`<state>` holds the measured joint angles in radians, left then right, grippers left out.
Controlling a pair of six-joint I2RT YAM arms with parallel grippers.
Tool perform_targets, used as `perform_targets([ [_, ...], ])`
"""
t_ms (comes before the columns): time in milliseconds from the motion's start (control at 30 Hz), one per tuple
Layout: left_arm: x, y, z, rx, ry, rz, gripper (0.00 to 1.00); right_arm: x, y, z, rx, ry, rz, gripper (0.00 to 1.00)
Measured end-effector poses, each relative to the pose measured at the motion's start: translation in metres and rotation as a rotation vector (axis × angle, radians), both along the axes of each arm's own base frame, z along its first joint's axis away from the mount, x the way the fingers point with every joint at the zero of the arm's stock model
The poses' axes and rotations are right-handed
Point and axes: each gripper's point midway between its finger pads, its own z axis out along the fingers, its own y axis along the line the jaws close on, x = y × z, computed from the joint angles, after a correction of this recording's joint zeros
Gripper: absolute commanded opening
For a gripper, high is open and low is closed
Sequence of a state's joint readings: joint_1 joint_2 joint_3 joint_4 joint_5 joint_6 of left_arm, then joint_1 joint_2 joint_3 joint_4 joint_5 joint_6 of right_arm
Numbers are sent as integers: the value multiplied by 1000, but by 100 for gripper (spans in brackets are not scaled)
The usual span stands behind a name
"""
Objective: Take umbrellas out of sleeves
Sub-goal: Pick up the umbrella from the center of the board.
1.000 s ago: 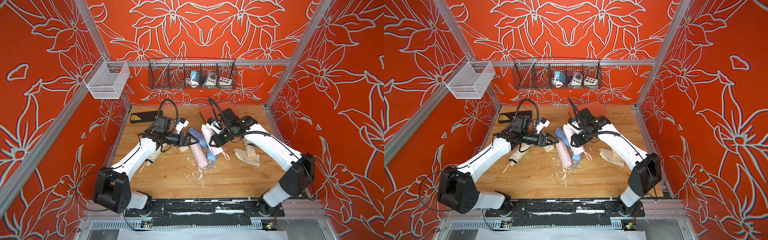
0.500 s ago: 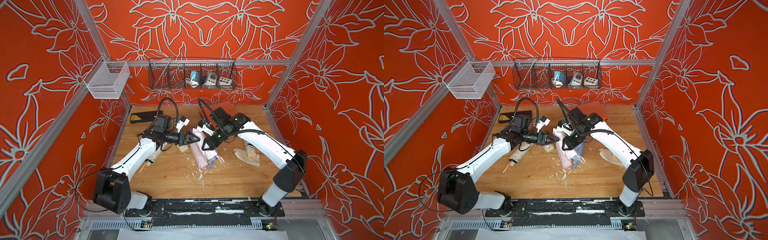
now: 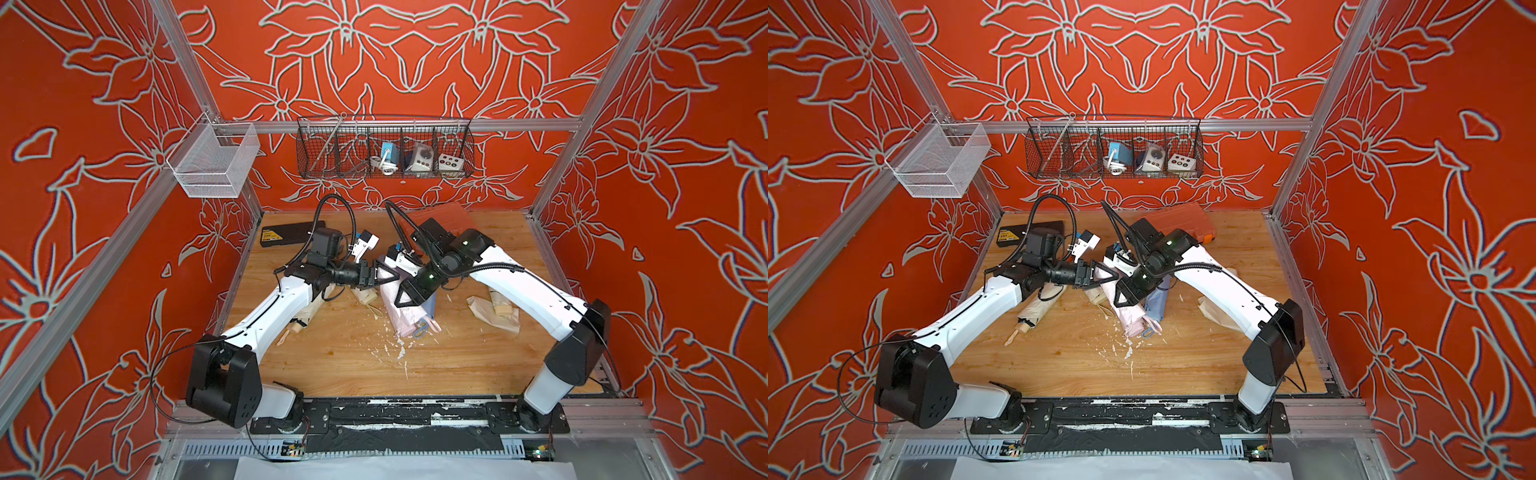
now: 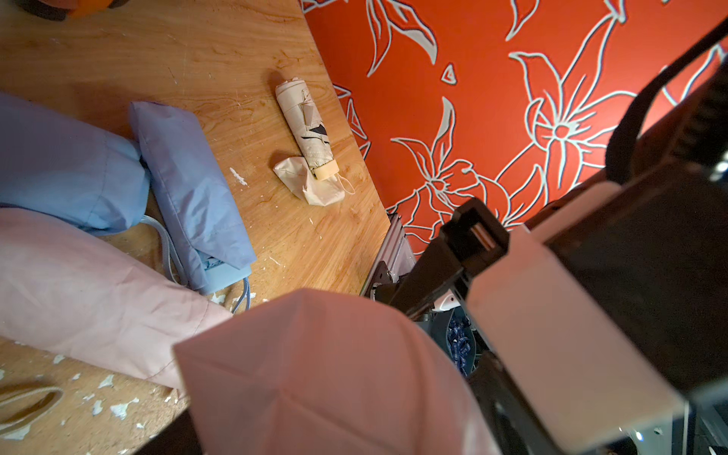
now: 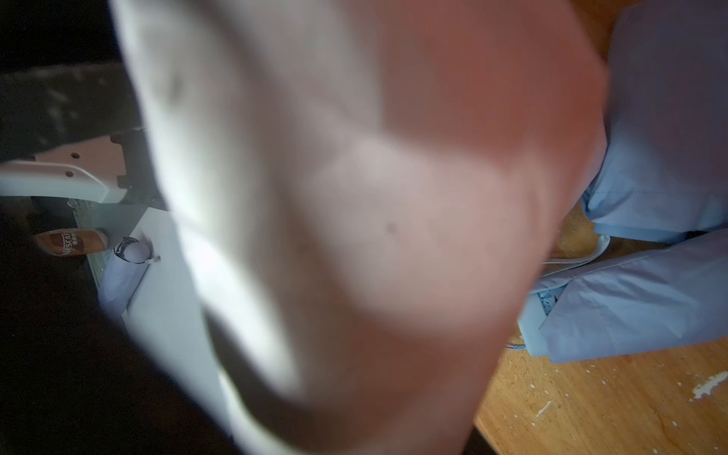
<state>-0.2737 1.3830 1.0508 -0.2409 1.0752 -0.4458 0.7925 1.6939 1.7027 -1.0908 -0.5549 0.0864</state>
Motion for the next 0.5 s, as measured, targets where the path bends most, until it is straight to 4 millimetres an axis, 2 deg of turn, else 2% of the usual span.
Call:
perform_targets([
  [133, 0, 0, -2, -3, 10, 4, 66, -1, 4, -1, 3, 3, -1, 30],
  [200, 0, 0, -3, -5, 11, 2, 56, 0, 6, -2, 0, 5, -2, 31],
  [333, 1, 3, -7, -4, 26, 18, 48, 3, 10, -7, -13, 5, -5, 33],
  [500, 3, 6, -9, -11, 45, 32, 43, 7, 10, -9, -34, -6, -14, 56],
])
